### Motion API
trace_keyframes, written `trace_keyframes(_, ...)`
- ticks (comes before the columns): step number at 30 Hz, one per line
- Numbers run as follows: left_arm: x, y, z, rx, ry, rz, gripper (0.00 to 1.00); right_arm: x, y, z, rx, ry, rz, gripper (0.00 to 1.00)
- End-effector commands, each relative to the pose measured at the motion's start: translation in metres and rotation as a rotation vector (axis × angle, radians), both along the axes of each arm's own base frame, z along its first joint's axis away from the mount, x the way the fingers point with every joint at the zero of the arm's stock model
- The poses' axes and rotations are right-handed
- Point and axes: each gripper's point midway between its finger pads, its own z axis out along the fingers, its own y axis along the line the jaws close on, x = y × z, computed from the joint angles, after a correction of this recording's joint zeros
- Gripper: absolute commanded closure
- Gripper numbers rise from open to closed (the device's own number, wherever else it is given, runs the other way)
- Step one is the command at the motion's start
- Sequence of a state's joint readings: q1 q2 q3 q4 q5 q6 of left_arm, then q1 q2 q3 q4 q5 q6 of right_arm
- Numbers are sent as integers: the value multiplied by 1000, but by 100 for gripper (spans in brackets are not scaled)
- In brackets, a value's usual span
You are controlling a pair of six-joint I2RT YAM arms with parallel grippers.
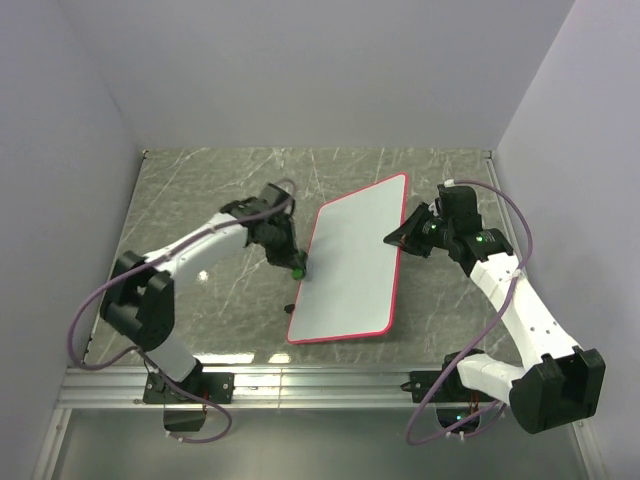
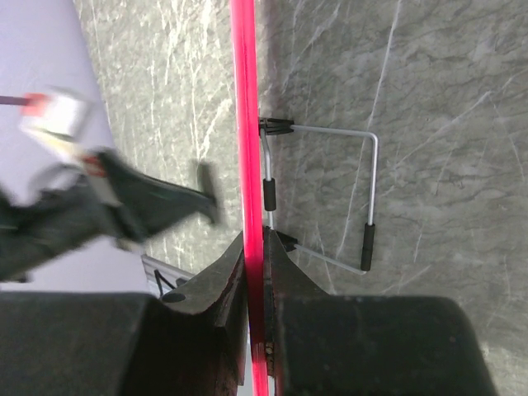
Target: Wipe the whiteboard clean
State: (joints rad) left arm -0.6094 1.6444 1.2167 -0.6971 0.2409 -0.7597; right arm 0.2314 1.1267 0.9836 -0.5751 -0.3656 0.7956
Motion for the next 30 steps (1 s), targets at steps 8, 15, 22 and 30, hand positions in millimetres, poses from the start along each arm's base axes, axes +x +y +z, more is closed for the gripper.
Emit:
trace_keyframes(8,60,139,91,101,-282,370,100,-13,-4,-16,-48,19,-15,100)
trace_keyframes(15,48,184,35,148,-204,423,100,-23,-6,-8,-28,-19,-17,100)
trace_keyframes(22,53,208,-8,215,-137,459,100,-39,-1,2,10,-51,18,100)
trace_keyframes(30,60,218,-32,288,-89,445,59,-55,7,-11,52,-60,70,45)
